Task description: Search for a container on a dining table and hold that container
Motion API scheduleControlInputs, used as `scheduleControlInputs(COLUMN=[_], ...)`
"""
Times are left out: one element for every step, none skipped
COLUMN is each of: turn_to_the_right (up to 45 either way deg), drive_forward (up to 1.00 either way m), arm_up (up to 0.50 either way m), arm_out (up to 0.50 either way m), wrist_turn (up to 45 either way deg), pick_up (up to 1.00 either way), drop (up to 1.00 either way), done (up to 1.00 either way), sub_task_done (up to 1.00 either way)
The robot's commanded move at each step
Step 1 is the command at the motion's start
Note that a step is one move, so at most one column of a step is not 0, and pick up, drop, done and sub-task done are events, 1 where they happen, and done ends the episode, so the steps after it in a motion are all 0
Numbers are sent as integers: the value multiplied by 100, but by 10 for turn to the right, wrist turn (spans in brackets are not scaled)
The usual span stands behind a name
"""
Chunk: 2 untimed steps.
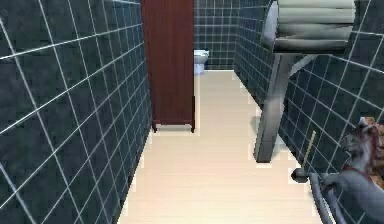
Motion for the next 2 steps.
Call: scheduleControlInputs(turn_to_the_right=[450,450], drive_forward=[0,0], arm_up=[0,0], arm_out=[0,0], wrist_turn=[0,0], pick_up=[0,0], drop=[0,0], done=[0,0], sub_task_done=[0,0])
